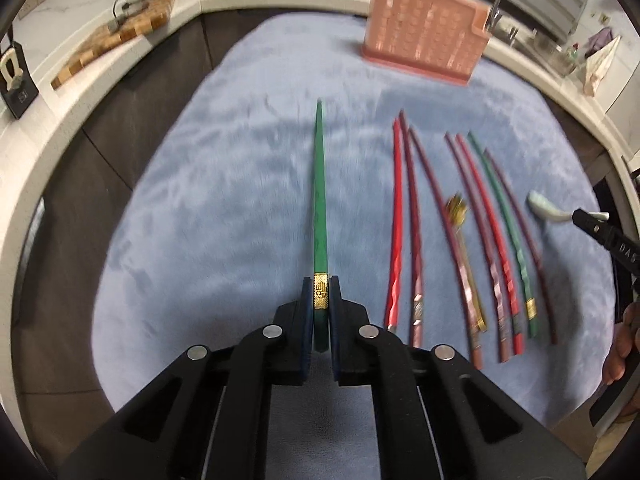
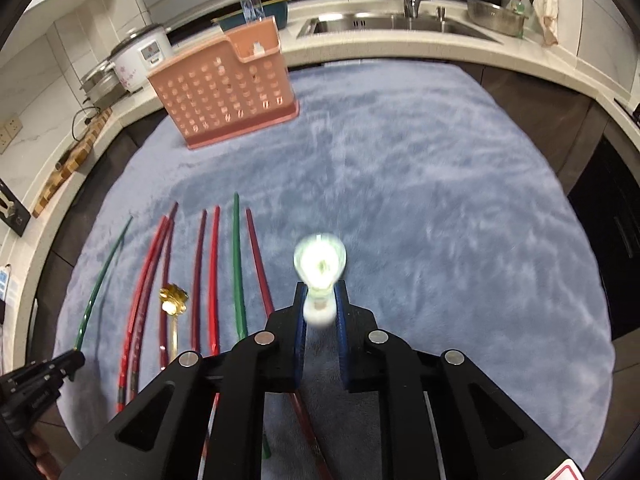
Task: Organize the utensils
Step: 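Lift and carry the green chopstick and white spoon over the pink holder with both tools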
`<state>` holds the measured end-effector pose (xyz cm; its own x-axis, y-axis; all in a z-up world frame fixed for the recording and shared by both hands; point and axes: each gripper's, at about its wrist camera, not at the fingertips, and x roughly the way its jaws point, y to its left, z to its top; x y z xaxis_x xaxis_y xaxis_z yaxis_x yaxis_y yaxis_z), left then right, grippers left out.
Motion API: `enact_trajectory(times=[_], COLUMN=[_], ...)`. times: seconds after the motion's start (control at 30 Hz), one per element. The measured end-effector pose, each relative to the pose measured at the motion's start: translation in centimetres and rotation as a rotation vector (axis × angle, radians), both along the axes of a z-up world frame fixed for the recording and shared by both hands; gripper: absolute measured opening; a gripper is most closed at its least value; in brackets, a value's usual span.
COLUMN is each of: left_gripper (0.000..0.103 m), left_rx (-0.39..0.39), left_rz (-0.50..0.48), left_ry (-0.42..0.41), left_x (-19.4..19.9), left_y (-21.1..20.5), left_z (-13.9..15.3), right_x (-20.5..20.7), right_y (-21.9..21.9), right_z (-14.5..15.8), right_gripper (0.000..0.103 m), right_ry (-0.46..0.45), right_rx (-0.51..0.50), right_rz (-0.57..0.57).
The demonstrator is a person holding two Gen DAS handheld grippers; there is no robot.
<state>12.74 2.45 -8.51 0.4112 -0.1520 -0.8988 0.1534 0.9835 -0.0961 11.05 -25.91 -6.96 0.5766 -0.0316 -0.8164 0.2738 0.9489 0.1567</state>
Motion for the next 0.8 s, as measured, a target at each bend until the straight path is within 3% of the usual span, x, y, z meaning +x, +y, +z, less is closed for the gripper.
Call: enact_trajectory(times=[0.5, 0.8], left_gripper=[0.007, 0.007], left_rx=[-0.07, -0.097], left_rz=[0.018, 0.024], left_ry=[-0.194, -0.363], left_x=[2.2, 7.8], left_y=[1.1, 0.8], left_z=[8.0, 15.0], right_x=[0.3, 5.0], right_y=[-0.5, -0.8], right_z=[5.4, 8.9], right_gripper=[0.012, 0.012], right_ry=[-0.113, -0.195], right_rx=[-0.002, 0.007], right_rz=[0.008, 0.042])
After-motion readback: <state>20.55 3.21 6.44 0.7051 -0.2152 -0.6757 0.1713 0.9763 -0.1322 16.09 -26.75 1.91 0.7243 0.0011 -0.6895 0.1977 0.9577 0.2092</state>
